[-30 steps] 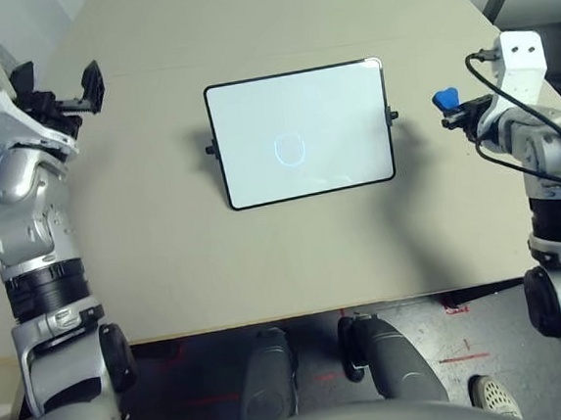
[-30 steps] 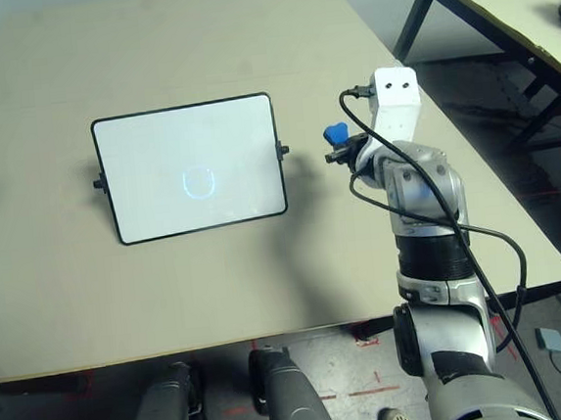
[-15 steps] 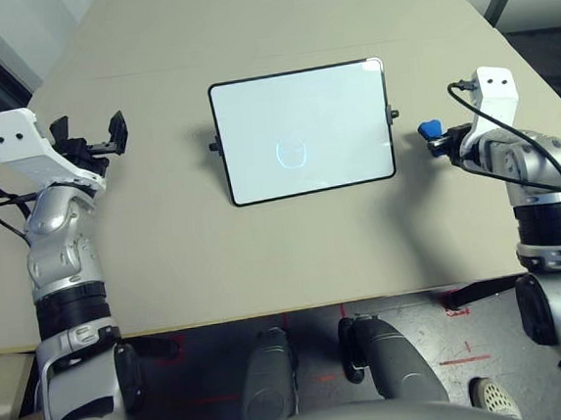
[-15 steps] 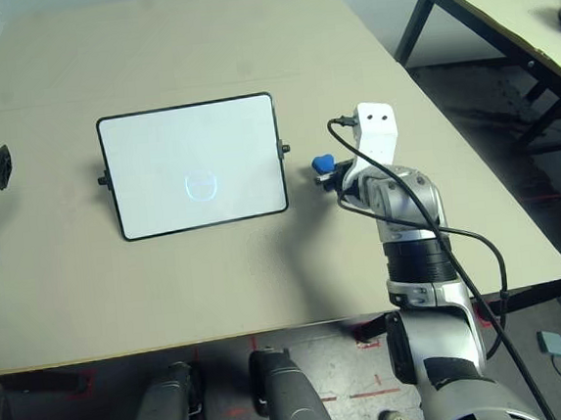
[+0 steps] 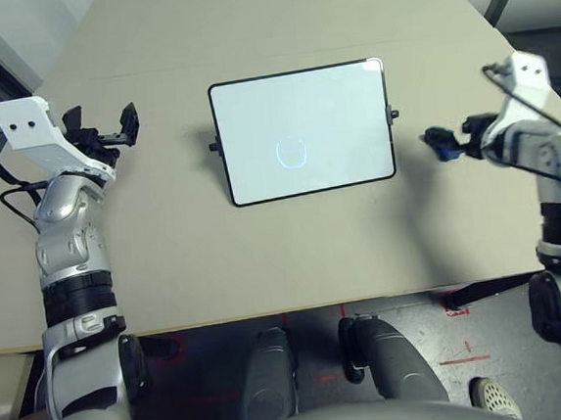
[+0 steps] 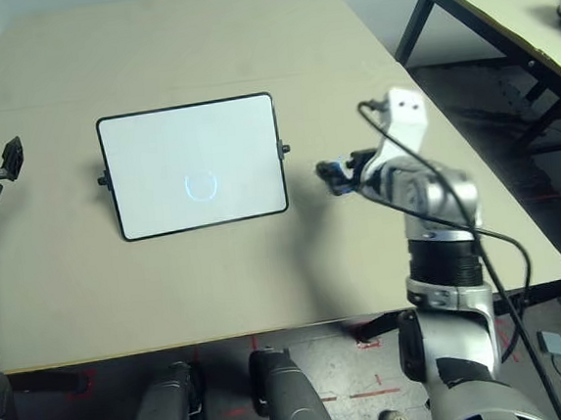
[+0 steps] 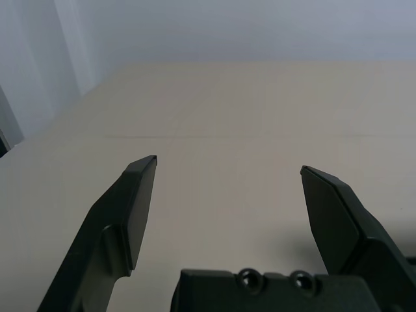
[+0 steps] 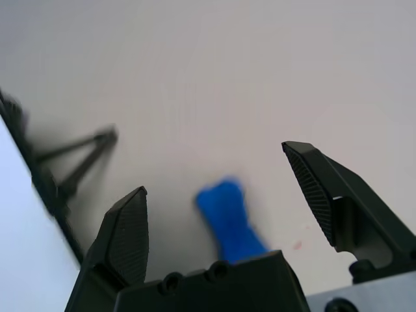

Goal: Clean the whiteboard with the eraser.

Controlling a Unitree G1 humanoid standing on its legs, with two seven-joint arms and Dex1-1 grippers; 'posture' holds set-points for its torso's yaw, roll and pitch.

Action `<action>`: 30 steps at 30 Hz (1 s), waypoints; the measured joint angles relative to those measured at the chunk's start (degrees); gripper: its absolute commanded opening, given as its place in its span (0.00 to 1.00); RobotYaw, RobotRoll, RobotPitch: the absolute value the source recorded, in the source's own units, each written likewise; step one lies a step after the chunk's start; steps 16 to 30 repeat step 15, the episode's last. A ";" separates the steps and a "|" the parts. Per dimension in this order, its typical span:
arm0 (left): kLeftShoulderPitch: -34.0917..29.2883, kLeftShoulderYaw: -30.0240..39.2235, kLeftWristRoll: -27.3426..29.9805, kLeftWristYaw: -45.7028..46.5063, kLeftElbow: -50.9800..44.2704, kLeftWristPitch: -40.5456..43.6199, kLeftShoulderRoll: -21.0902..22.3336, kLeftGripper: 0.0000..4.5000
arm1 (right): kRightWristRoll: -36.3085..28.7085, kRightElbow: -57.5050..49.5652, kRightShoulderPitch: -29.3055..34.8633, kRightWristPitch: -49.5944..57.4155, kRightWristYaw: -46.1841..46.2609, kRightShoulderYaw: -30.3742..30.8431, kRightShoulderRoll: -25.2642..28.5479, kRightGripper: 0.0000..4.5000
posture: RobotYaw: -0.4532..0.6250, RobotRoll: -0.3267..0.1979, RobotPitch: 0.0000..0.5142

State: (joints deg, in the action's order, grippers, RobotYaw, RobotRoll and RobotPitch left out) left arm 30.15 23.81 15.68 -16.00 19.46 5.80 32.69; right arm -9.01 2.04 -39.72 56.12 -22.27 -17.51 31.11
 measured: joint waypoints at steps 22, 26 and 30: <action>-8.59 6.28 -1.52 6.86 4.03 -13.33 -0.34 1.00 | 2.17 44.81 1.19 -61.09 0.54 -1.83 -0.77 1.00 | 0.47 0.62 0.28; -8.59 6.28 -1.52 6.86 4.03 -13.33 -0.34 1.00 | 2.17 44.81 1.19 -61.09 0.54 -1.83 -0.77 1.00 | 0.47 0.62 0.28; -8.59 6.28 -1.52 6.86 4.03 -13.33 -0.34 1.00 | 2.17 44.81 1.19 -61.09 0.54 -1.83 -0.77 1.00 | 0.47 0.62 0.28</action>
